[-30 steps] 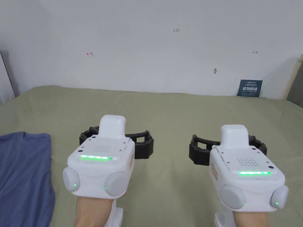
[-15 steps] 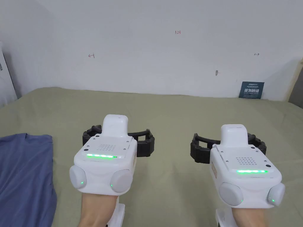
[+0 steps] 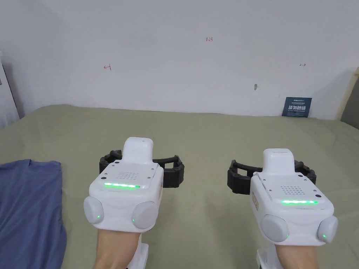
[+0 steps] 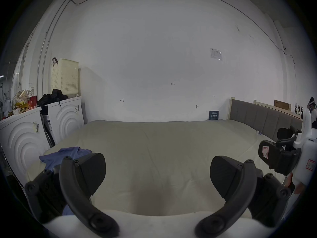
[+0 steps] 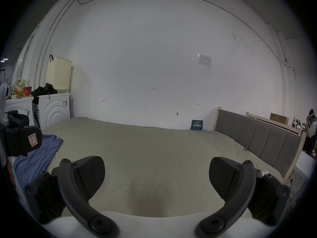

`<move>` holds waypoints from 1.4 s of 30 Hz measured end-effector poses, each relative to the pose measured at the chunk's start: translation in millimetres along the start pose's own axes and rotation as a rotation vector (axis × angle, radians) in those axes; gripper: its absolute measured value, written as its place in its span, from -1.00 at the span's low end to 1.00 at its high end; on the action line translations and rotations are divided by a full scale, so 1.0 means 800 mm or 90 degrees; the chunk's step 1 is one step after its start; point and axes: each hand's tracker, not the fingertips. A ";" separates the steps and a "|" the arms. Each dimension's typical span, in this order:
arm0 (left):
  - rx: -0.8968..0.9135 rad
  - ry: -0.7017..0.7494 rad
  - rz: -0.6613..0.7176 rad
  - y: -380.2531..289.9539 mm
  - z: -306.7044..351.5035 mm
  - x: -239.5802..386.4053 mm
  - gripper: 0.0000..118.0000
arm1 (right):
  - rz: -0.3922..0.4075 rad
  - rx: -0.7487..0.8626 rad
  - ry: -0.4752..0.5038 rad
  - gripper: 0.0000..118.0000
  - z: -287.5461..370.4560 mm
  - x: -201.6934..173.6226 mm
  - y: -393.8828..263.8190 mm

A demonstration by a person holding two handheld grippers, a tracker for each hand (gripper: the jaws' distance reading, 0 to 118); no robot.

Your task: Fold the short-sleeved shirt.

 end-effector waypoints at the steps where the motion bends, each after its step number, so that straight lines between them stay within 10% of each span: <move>1: 0.000 -0.002 0.000 0.000 0.000 0.000 1.00 | 0.001 0.001 -0.001 1.00 0.000 0.000 0.000; 42: -0.020 -0.011 0.013 -0.009 0.003 -0.003 1.00 | 0.003 -0.012 0.002 1.00 0.005 -0.005 -0.003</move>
